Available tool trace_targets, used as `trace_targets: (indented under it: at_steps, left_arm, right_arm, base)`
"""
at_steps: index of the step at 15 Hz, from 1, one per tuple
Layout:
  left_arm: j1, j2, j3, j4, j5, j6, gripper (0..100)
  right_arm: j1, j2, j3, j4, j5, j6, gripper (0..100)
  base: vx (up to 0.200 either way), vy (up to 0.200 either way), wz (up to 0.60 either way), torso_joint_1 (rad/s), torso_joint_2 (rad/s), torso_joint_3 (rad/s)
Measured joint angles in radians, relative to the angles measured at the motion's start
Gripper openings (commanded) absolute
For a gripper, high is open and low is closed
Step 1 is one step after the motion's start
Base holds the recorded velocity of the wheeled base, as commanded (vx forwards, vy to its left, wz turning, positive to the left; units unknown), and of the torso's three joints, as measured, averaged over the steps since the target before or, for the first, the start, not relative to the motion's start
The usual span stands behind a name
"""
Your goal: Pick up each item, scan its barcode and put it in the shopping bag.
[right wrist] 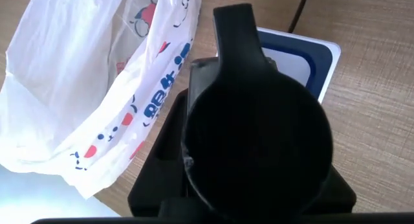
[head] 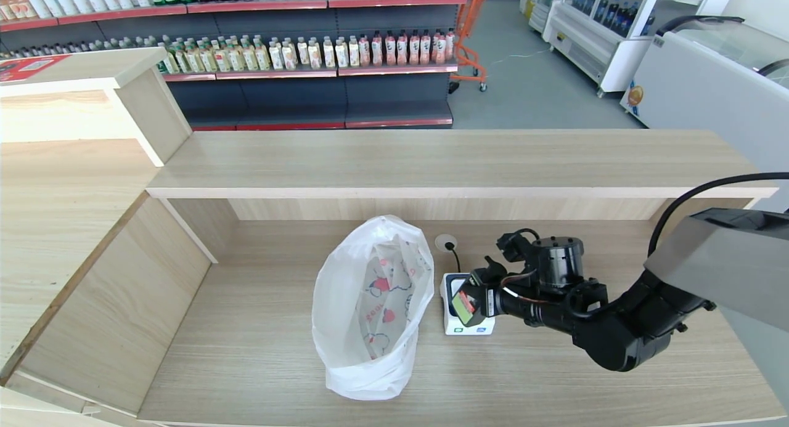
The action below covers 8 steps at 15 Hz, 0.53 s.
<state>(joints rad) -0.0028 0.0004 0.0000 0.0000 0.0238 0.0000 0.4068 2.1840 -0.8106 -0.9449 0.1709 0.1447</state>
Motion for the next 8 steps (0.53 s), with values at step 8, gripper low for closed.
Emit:
trace_targets:
  at_steps: [8]
  left_arm:
    - [0.000, 0.000, 0.000, 0.000, 0.000, 0.000, 100]
  right_arm:
    - [-0.009, 0.025, -0.006, -0.019, -0.004, -0.033, 0]
  base:
    - [0.000, 0.000, 0.00, 0.000, 0.00, 0.000]
